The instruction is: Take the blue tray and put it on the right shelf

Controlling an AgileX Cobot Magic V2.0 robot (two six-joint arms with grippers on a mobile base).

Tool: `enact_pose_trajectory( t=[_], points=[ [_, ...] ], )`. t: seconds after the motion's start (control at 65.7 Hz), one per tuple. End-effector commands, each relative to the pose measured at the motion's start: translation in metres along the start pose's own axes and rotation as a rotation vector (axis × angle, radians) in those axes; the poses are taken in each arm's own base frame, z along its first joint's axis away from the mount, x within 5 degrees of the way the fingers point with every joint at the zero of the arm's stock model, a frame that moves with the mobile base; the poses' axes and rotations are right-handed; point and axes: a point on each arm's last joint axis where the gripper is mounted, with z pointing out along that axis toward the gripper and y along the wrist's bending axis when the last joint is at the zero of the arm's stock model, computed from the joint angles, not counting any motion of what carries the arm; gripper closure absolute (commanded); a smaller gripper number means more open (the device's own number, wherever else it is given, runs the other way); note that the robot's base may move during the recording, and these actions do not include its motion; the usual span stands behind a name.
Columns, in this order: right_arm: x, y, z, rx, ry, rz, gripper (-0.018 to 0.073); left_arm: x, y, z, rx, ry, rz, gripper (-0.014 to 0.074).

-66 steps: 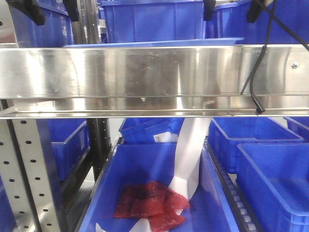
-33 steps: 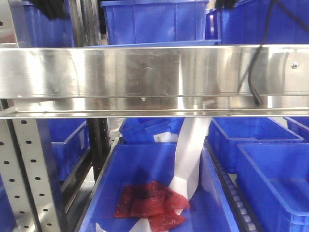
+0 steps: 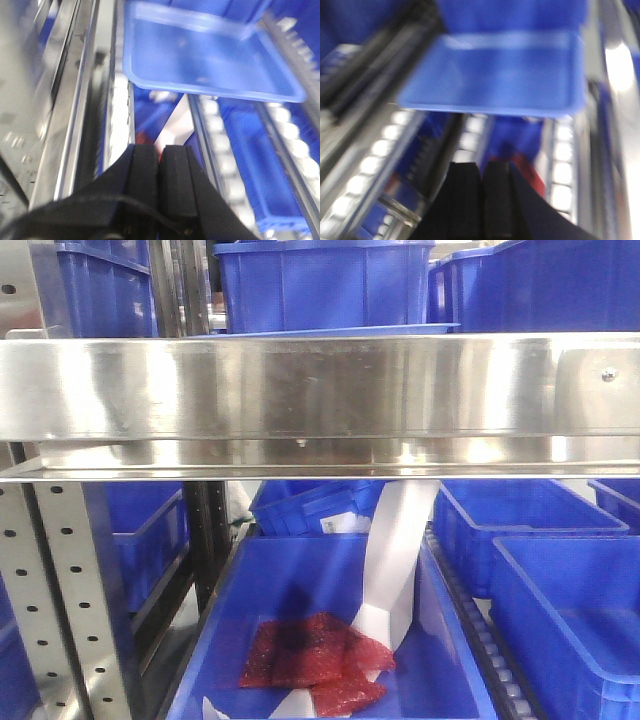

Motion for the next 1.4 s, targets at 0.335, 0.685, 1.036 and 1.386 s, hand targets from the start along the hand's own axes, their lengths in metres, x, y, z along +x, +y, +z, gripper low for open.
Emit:
enact_pose_trajectory(
  t=[0.335,0.685,1.036,1.386],
  points=[
    [0.103,-0.030,-0.097,-0.255,-0.476,-0.194,0.0505,0.091,0.030,-0.088,0.232,-0.444,0.142,0.0645],
    [0.156,-0.054,-0.145,-0.271,-0.556,-0.190,0.0505,0.144,0.053,-0.123,0.258,-0.534,0.141,0.0645],
    [0.157,-0.054,-0.145,-0.270,-0.556,-0.190,0.0505,0.146,0.053,-0.122,0.257,-0.531,0.141,0.0645],
    [0.172,-0.071,-0.142,-0.144,-0.558,-0.212,0.0505,0.146,0.053,-0.122,0.257,-0.531,0.141,0.0645]
  ],
)
